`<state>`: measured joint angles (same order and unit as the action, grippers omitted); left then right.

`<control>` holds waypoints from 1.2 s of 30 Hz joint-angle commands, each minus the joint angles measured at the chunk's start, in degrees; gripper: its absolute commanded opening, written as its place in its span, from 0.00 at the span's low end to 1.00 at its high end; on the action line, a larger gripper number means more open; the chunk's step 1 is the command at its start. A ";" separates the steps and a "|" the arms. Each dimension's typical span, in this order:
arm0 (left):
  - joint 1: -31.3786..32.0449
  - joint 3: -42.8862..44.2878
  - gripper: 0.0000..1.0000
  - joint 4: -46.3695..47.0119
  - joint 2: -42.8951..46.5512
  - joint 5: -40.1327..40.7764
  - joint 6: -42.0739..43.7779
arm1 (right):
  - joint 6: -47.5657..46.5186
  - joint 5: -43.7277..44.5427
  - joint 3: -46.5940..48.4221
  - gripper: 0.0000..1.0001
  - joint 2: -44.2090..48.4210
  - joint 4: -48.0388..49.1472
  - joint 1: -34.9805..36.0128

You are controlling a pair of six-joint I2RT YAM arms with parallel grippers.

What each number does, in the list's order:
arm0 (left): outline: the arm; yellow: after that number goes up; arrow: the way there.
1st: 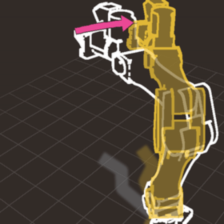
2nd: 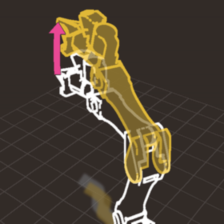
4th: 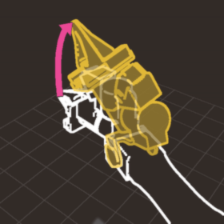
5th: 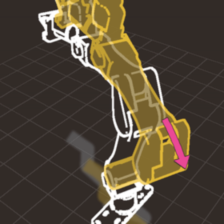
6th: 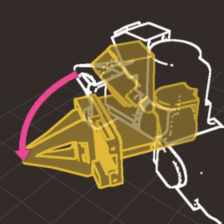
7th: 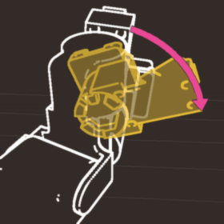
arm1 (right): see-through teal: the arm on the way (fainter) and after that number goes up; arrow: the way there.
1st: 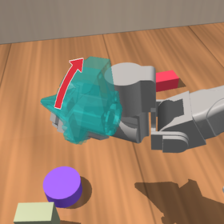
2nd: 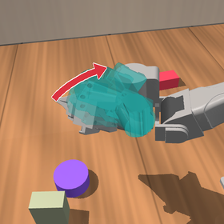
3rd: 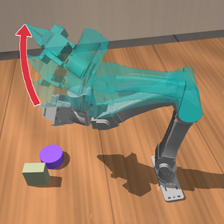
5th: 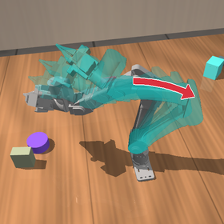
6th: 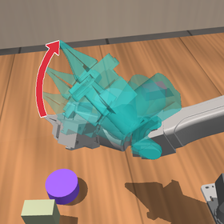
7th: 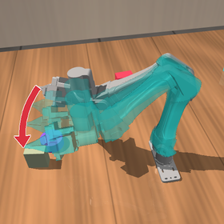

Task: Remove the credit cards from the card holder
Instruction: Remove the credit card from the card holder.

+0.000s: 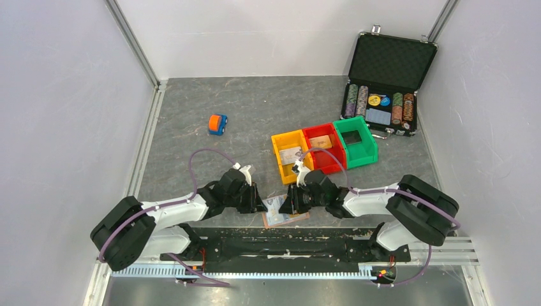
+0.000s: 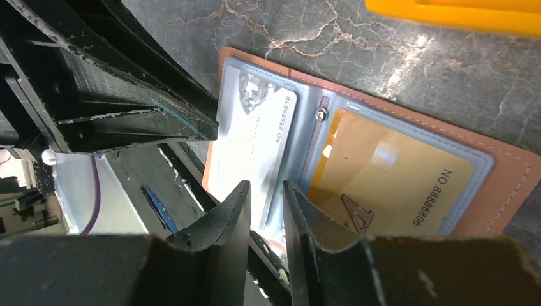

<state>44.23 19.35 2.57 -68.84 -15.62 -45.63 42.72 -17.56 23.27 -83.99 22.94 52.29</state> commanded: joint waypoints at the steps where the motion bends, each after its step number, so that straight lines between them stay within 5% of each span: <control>1: 0.07 -1.38 0.29 0.10 -0.42 0.51 -1.23 | 1.96 -1.71 -0.84 0.27 -1.47 5.20 0.45; 12: 0.07 -2.21 0.29 1.34 -0.77 0.13 -1.84 | 4.70 -0.62 -2.38 0.24 -1.90 7.56 0.44; 18: 0.07 -2.22 0.29 1.65 -1.49 0.27 -1.86 | 6.50 -0.74 -4.33 0.00 -1.33 12.61 0.27; 36: 0.07 -0.54 0.29 -1.69 -4.61 2.52 -0.45 | 4.09 -0.99 -8.65 0.00 5.20 11.15 -2.61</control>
<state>44.10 19.57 4.75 -71.22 -16.64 -46.44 48.16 -18.17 15.40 -80.51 33.32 50.37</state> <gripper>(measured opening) 0.288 0.005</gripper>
